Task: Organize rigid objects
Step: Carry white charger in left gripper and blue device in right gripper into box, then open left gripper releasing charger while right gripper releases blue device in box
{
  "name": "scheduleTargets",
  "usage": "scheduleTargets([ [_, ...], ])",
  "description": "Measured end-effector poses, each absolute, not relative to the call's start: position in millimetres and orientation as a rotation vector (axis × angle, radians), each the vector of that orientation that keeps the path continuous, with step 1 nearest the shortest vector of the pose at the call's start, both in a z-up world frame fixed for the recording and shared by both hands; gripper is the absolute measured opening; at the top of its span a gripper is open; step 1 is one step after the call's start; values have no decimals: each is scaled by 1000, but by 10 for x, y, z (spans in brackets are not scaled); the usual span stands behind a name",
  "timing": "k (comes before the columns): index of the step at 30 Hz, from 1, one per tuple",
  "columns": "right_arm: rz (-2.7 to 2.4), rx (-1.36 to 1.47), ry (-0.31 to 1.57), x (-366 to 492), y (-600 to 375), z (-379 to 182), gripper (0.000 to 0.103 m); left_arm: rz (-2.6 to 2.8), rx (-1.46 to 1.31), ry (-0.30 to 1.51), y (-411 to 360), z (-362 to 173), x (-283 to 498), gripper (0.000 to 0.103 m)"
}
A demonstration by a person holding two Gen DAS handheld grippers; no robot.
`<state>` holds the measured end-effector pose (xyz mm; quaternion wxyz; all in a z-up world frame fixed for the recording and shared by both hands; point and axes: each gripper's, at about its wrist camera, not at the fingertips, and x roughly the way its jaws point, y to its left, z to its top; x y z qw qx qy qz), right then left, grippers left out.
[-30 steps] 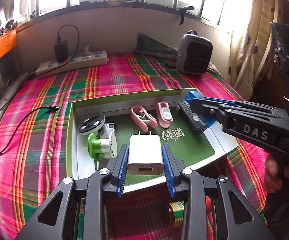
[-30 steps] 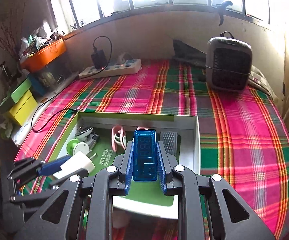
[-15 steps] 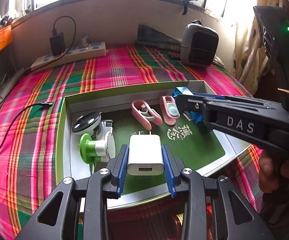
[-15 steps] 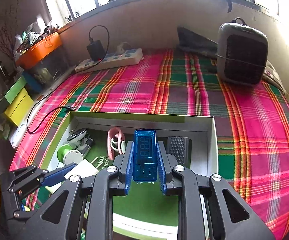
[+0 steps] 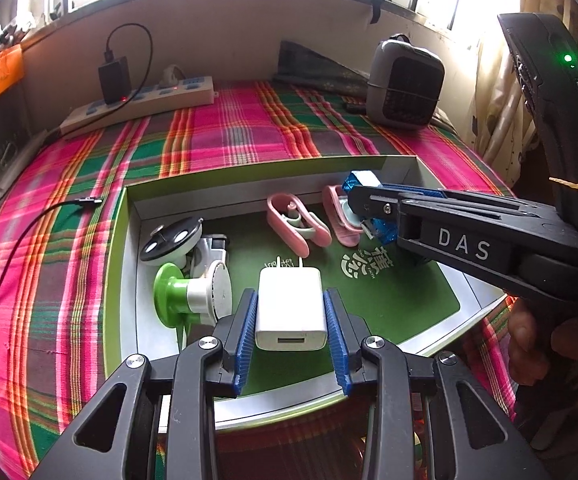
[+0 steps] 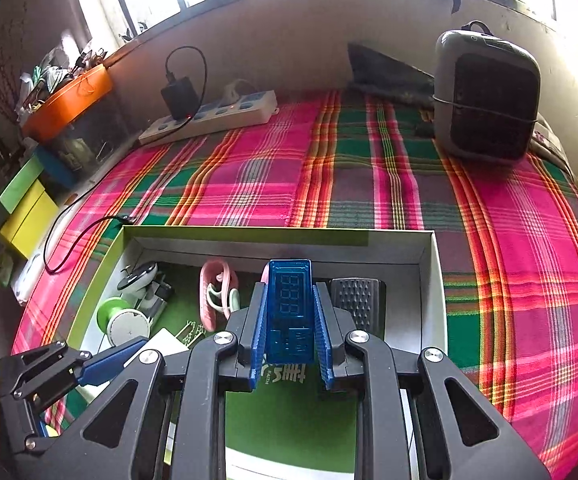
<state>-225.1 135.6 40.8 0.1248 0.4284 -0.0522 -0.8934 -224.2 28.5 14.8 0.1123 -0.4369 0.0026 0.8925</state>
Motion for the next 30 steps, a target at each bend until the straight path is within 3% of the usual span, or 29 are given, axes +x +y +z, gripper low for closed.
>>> scheduleTargets([
  [14,-2602,1223,-156,-2279,1331,383,23,2603,-1293,-7,278,111,-2260,33],
  [30,-2592,1206,-173,-2253,1318,369,27,2611,-1283,2,254,115,-2258,41],
])
